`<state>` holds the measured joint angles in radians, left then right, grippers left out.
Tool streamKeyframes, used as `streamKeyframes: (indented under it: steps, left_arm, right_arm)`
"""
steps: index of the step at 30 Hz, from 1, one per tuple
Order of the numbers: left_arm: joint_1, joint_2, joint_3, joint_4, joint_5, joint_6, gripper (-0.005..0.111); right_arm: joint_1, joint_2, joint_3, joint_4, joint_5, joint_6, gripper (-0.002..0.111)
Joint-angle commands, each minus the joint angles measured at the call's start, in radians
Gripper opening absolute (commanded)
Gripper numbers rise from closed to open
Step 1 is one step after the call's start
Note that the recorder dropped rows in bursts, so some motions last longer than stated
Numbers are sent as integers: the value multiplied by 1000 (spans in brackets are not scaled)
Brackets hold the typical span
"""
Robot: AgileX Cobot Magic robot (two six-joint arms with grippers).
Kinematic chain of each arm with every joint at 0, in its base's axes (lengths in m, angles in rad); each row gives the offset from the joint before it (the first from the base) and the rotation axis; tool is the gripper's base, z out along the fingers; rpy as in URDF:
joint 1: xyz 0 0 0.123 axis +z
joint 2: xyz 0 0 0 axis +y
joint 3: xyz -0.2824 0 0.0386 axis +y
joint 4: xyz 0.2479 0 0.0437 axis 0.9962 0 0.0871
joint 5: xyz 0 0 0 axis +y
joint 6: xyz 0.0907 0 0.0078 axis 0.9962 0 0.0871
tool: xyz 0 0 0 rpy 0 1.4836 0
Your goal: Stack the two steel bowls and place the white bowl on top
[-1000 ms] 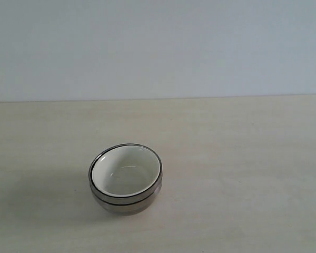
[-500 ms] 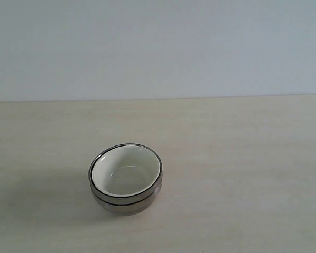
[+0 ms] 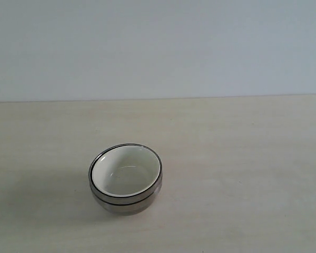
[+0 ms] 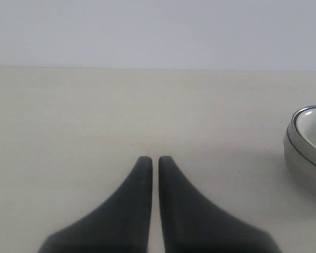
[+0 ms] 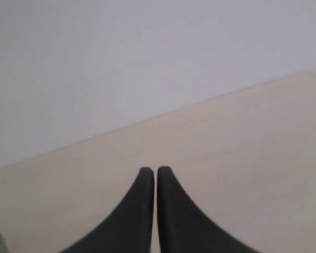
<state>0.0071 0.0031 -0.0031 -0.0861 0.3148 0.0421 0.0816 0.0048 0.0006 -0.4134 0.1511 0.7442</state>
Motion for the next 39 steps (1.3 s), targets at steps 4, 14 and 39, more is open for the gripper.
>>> streamKeyframes:
  steps: [4, 14, 39]
  left_arm:
    - [-5, -3, 3, 0, -8, -5, 4]
    - [-5, -3, 3, 0, -8, -5, 4]
    - [-5, -3, 3, 0, -8, -5, 4]
  right_arm:
    - [-2, -5, -1, 148, -8, 488, 0]
    - [-2, -5, -1, 155, -5, 747, 0]
    - [-2, -5, -1, 489, -3, 745, 0]
